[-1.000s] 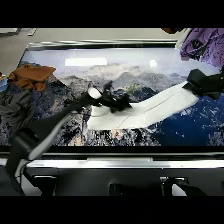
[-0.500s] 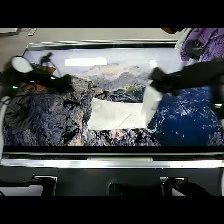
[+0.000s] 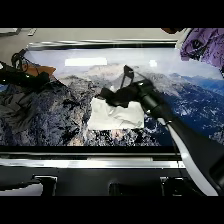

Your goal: Fold the clothes and pants, and hang the long-sleeved shirts on hangers.

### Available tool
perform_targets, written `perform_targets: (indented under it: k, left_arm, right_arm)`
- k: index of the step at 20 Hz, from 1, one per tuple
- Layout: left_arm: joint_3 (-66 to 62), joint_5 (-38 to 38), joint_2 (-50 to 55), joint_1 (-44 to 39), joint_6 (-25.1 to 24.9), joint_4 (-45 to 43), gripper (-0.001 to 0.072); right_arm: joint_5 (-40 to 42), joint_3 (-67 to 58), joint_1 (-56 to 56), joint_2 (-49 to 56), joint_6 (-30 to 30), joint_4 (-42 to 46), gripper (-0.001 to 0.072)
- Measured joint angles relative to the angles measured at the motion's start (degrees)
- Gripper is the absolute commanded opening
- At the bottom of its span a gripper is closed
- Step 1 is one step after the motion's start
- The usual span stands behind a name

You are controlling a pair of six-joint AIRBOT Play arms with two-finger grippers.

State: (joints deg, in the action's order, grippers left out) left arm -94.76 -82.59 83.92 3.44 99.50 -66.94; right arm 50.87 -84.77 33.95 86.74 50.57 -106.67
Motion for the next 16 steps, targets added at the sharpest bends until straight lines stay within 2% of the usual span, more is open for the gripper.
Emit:
perform_targets:
  k: [8, 10, 12, 14, 16]
  left_arm:
    - [0.0, -0.4, -0.2, 0.3, -0.4, -0.2, 0.0015]
    - [0.0, -0.4, -0.1, 0.3, -0.5, -0.2, 0.0015]
    - [0.0, -0.4, -0.1, 0.3, -0.5, -0.2, 0.0015]
    - [0.0, -0.4, 0.0, 0.3, -0.5, -0.2, 0.0015]
    - [0.0, -0.5, 0.0, 0.3, -0.6, -0.4, 0.0015]
  right_arm:
    - [-6.9, 0.0, 2.6, 6.2, -2.7, -2.8, 0.0051]
    - [-8.2, 0.0, 2.7, 7.5, -2.9, -3.7, 0.0255]
    - [-9.1, 0.0, 2.7, 8.5, -2.8, -4.9, 0.0407]
    - [-9.7, 0.0, 2.7, 9.0, -1.4, -6.4, 0.0490]
    - [-9.6, 0.0, 2.7, 8.6, 0.7, -7.5, 0.0491]
